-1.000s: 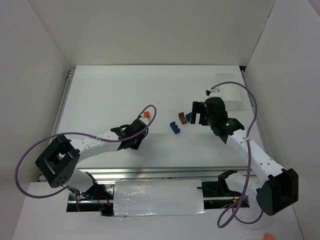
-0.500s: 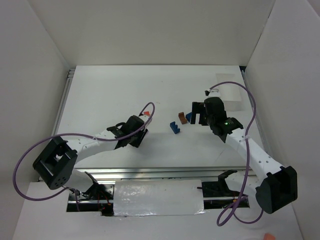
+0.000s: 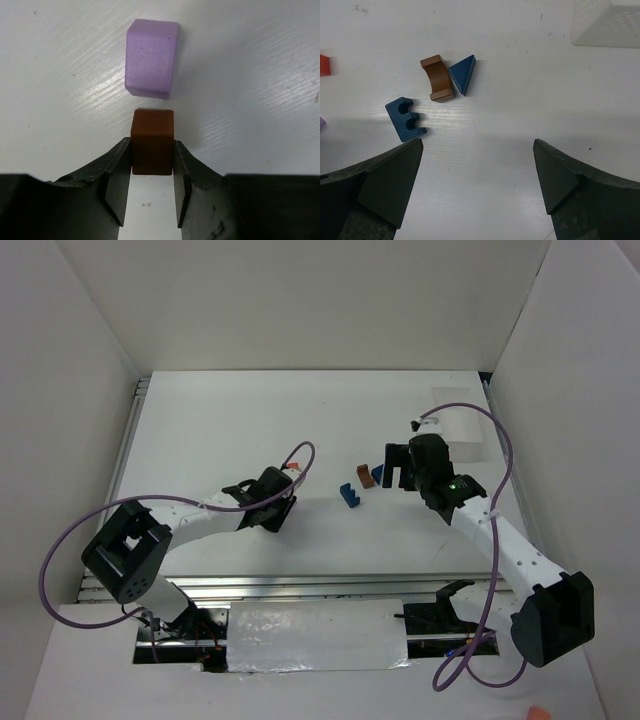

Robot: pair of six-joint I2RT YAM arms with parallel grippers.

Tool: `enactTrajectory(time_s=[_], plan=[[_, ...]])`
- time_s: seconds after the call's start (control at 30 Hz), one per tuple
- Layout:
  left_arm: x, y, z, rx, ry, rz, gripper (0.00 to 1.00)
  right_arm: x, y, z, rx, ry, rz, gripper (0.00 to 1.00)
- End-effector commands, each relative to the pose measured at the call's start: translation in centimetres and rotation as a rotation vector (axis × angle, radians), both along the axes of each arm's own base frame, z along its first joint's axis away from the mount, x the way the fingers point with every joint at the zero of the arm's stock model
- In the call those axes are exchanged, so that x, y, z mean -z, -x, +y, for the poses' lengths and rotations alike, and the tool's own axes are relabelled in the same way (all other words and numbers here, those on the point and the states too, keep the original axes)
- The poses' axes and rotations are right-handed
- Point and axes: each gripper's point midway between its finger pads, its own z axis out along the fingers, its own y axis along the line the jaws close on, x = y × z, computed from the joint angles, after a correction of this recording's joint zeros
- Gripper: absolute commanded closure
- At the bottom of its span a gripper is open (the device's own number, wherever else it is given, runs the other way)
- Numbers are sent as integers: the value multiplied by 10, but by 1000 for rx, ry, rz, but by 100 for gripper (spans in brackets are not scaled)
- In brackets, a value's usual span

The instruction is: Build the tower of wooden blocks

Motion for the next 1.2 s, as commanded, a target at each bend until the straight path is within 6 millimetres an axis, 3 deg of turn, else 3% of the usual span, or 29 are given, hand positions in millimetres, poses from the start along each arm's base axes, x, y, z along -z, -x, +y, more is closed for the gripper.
enactTrajectory(time_s=[0.0, 0.77, 1.0, 1.17], plan=[[1, -3, 5, -22, 2, 17, 68, -7, -5, -7, 32, 20, -23, 0], [5, -2, 0, -3, 26, 53, 57, -7, -6, -8, 31, 18, -19, 0], [6, -3, 2, -13, 15, 53, 39, -8, -5, -7, 28, 13, -24, 0], [2, -4, 1, -9, 27, 38, 35, -8, -5, -8, 30, 15, -24, 0]])
